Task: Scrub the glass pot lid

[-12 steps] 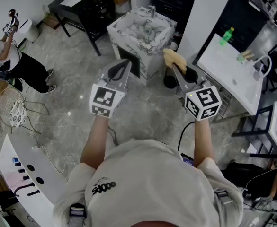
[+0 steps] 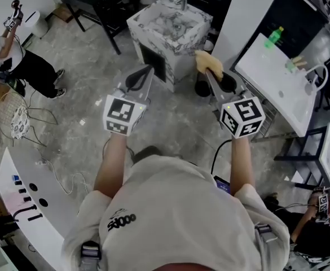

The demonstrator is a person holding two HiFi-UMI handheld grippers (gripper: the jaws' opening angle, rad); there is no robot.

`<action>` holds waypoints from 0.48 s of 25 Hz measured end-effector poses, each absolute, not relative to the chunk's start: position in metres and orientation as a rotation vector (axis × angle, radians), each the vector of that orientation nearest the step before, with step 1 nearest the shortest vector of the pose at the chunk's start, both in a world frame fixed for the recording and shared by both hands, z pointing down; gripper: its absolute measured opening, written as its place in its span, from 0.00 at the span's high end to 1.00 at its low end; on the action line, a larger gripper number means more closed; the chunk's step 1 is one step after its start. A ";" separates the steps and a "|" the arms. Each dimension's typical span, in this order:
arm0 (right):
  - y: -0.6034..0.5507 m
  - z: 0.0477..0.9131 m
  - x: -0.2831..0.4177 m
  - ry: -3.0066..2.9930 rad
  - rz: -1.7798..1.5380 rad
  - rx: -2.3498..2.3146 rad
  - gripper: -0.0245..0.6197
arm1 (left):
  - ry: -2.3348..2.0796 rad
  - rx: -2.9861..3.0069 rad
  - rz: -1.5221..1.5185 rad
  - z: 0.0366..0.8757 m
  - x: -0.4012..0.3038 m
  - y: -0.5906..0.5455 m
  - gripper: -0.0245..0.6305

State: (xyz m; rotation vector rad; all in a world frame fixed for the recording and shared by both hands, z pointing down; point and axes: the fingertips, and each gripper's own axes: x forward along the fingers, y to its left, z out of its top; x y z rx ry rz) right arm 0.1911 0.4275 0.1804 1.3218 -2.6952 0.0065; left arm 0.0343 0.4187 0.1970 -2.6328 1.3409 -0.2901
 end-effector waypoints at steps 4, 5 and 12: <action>0.420 0.184 0.199 -2.700 0.023 1.325 0.90 | 1.357 -2.647 -0.277 0.198 0.041 0.412 0.95; 0.417 0.185 0.200 -2.701 0.024 1.326 0.90 | 1.360 -2.643 -0.277 0.198 0.041 0.409 0.95; 0.386 0.191 0.202 -2.701 0.045 1.334 0.90 | 1.368 -2.637 -0.273 0.202 0.041 0.377 0.95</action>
